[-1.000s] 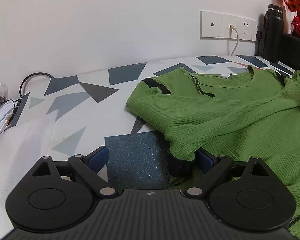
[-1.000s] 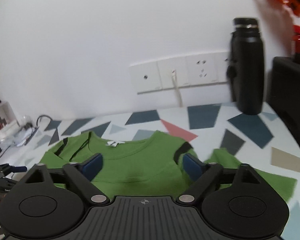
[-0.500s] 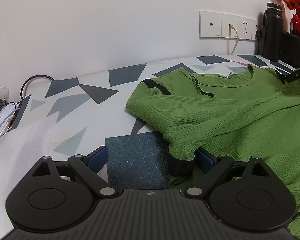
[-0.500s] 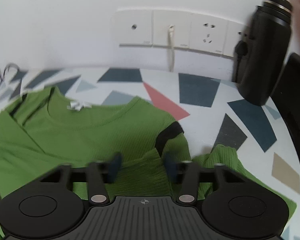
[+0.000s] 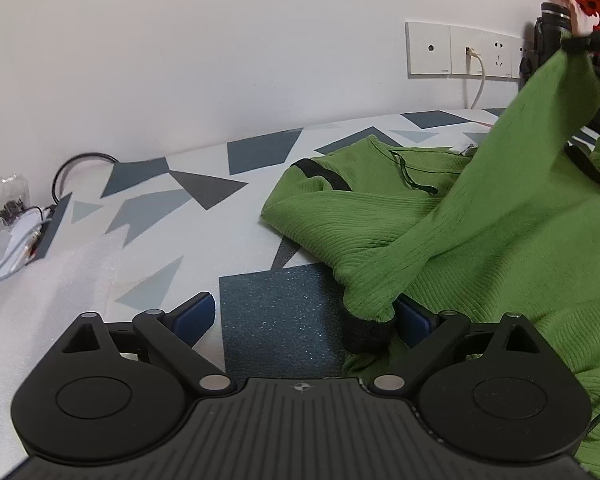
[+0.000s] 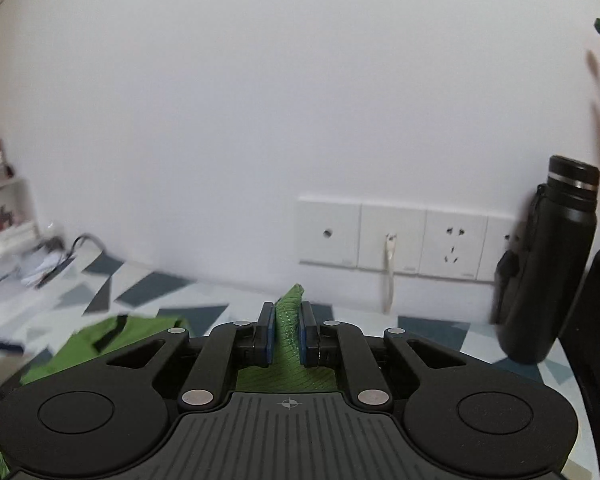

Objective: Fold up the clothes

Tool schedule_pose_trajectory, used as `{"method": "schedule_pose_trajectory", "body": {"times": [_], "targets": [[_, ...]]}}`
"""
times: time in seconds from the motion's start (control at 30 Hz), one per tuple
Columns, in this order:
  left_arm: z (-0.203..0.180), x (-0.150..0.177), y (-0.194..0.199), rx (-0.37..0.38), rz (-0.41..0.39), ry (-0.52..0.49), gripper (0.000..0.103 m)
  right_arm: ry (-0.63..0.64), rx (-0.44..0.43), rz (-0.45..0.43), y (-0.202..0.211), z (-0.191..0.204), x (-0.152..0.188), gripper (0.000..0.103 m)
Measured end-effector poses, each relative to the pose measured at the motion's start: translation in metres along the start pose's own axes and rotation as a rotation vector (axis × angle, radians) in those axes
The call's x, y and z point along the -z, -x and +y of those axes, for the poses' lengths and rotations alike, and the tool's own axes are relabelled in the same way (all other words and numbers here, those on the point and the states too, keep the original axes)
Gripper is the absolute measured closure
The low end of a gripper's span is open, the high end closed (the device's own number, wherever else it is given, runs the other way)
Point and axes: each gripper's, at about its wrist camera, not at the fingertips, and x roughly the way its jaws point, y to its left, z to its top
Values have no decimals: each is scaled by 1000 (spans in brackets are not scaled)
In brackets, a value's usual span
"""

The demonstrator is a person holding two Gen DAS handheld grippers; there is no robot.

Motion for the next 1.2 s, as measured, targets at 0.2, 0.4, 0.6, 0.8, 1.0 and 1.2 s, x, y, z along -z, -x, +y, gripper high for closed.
{"method": "schedule_pose_trajectory", "body": {"times": [0.2, 0.4, 0.6, 0.8, 1.0, 1.2], "targets": [[0, -1, 0, -6, 1, -5, 6, -36, -63, 124, 26, -21, 67, 93], [8, -1, -4, 27, 22, 41, 5, -39, -175, 104, 75, -13, 112, 93], [3, -1, -2, 7, 13, 17, 4, -5, -221, 145, 101, 4, 140, 92], [3, -1, -1, 9, 11, 13, 4, -81, -215, 202, 117, 7, 149, 68], [3, -1, -1, 16, 11, 11, 4, -371, -242, 111, 135, -28, 134, 55], [2, -1, 0, 19, 7, 3, 4, -545, -209, 220, 99, -44, 138, 59]]}}
